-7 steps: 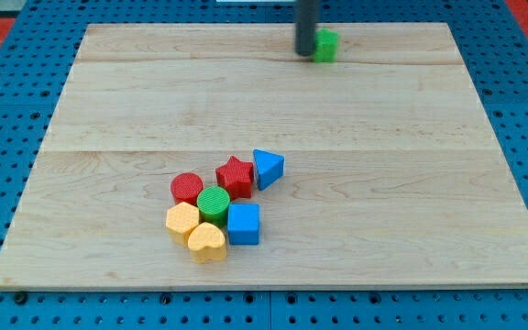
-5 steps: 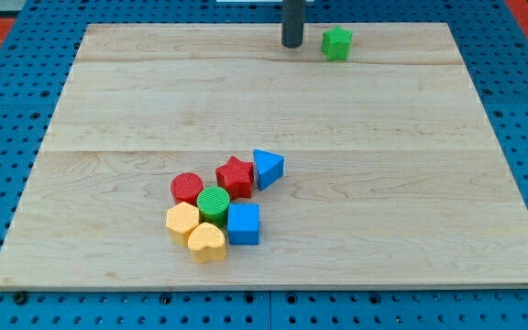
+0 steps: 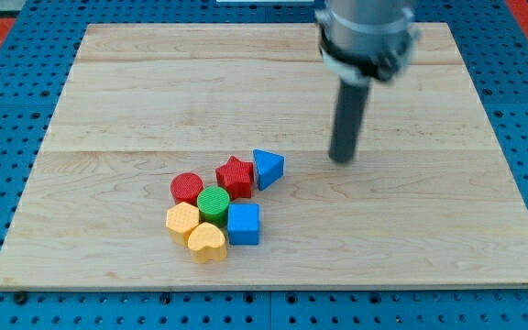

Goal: Place the triangle at the left side of the green star

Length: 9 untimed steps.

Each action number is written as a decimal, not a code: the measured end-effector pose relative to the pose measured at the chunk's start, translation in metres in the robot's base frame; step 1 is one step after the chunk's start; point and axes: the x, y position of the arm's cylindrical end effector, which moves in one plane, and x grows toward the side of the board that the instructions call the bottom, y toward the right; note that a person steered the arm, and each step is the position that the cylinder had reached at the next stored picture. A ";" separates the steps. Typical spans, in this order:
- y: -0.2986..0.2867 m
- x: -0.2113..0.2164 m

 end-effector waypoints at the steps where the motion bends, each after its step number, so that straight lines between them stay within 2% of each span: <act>1: -0.002 0.090; 2: -0.086 0.103; 3: -0.124 0.095; 4: -0.117 0.070; 9: -0.104 -0.114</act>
